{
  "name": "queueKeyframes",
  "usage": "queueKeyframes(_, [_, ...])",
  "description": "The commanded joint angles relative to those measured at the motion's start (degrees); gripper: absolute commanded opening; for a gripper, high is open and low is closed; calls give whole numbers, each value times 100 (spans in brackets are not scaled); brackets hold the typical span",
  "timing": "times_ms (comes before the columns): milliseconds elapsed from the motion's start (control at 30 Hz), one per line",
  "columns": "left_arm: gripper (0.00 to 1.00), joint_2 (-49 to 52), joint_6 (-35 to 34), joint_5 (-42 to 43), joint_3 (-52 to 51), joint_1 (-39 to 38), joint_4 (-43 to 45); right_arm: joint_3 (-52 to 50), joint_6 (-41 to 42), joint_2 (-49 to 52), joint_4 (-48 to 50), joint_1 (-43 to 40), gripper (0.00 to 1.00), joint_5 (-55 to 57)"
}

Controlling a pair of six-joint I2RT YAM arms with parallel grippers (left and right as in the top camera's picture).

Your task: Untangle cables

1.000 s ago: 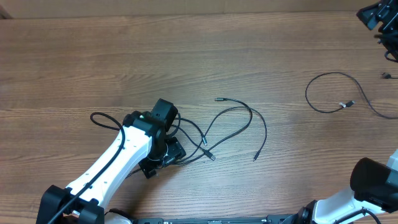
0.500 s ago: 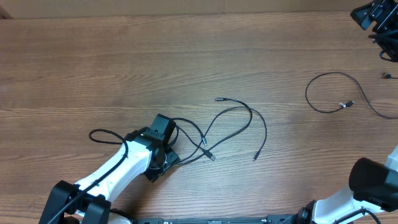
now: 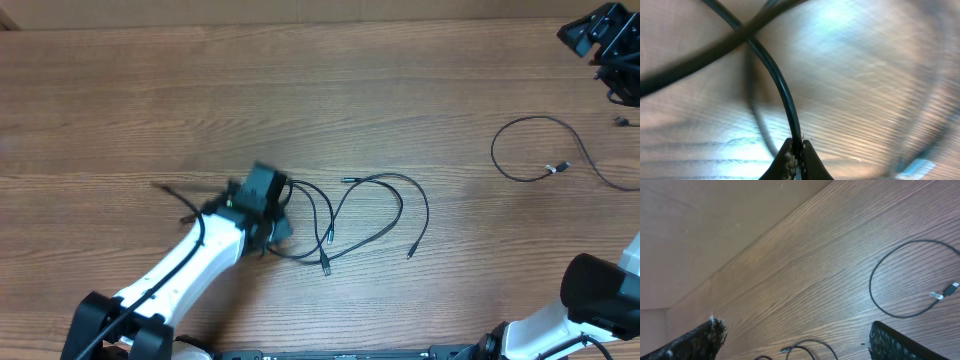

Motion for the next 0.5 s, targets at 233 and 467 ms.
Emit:
queueKeyframes(233, [4,-4,1722,1506,3442,632,-850,33,-514,-4,-144,804,92,28])
queueKeyframes(467, [4,-4,1499,2999,4555,1054,-1069,33,-675,-4,-227,1213,95,-424])
